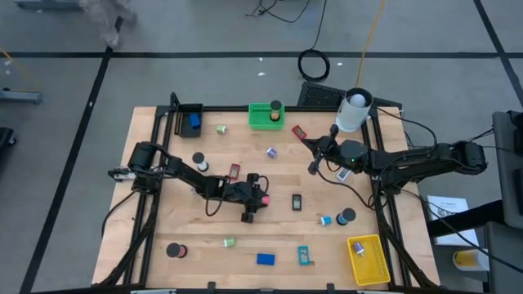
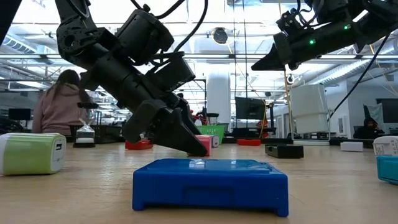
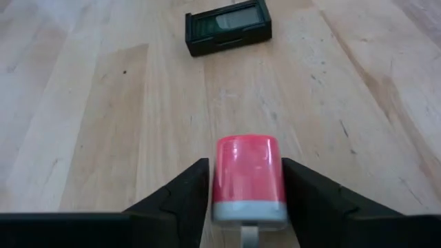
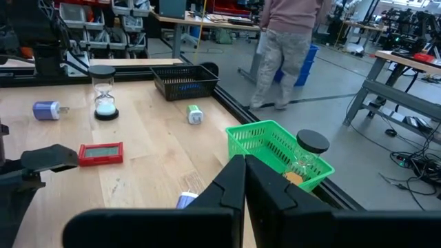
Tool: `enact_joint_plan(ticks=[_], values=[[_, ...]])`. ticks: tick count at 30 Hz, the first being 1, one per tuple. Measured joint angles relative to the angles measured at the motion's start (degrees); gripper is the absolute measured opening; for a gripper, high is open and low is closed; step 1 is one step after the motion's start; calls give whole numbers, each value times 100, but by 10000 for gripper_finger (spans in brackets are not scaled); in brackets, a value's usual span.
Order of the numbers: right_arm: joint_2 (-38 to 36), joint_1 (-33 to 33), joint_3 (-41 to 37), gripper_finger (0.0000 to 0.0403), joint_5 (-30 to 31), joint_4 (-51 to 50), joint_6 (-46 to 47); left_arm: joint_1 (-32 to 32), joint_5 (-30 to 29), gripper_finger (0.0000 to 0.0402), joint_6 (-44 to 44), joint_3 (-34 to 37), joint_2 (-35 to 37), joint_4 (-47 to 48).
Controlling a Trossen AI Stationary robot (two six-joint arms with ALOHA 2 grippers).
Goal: Pick & Place Office items
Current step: Put the pink charger adapter into the yellow basket
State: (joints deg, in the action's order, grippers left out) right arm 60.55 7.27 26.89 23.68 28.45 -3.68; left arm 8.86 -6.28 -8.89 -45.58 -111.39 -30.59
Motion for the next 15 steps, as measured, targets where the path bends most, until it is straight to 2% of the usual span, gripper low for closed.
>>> enact_joint_plan(ticks=[10, 15], values=[[0, 0, 0, 4, 0, -2, 0, 11, -72, 265, -17, 0, 7, 54], [0, 0, 0, 4, 0, -14, 0, 77, -59, 259, -103, 0, 126, 307]])
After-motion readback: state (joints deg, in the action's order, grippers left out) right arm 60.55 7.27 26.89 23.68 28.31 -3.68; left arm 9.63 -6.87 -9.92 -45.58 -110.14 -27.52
